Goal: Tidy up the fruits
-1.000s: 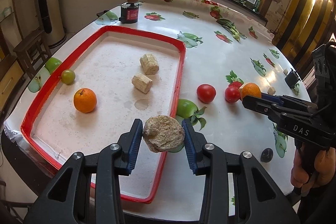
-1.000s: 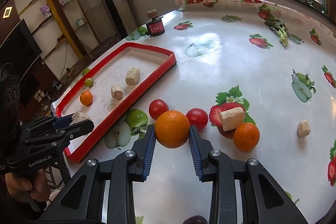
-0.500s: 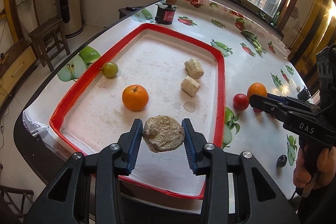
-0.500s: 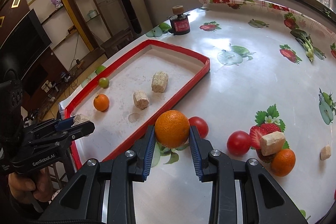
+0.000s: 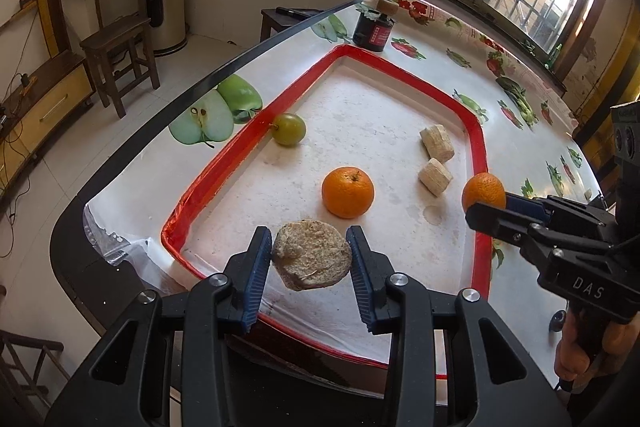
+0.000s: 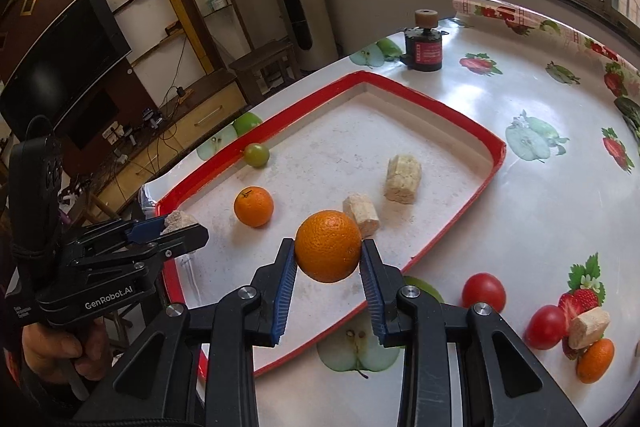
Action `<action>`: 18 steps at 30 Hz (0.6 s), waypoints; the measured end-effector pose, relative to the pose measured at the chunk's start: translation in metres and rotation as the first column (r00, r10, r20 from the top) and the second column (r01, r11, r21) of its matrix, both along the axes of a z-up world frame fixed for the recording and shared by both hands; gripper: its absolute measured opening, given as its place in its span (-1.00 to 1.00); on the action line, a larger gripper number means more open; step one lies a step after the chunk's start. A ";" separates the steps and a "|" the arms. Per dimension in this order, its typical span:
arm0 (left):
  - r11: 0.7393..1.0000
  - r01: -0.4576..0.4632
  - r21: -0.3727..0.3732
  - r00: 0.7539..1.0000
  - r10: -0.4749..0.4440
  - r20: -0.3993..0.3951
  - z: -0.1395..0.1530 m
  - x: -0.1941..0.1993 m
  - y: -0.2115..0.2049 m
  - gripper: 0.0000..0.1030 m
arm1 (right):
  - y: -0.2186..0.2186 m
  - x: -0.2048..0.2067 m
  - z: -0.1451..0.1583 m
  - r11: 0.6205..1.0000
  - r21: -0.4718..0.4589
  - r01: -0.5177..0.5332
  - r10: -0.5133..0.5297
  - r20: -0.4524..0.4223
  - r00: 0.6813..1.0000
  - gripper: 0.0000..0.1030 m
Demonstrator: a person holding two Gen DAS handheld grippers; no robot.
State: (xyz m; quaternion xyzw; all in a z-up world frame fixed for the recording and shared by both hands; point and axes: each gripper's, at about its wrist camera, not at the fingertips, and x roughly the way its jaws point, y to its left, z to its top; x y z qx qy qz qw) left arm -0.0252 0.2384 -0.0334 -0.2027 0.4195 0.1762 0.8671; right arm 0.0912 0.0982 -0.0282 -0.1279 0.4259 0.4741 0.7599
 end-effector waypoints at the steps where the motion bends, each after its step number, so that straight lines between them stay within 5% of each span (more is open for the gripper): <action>1: 1.000 0.001 -0.001 1.000 -0.001 -0.001 -0.001 0.001 0.001 -0.29 | 0.004 -0.001 -0.004 1.000 -0.008 -0.007 0.007 -0.004 1.000 -0.37; 18: 0.998 0.019 0.052 0.996 -0.014 -0.087 -0.016 0.017 0.004 -0.29 | 0.023 -0.002 -0.033 0.995 -0.084 -0.046 0.044 -0.023 0.999 -0.33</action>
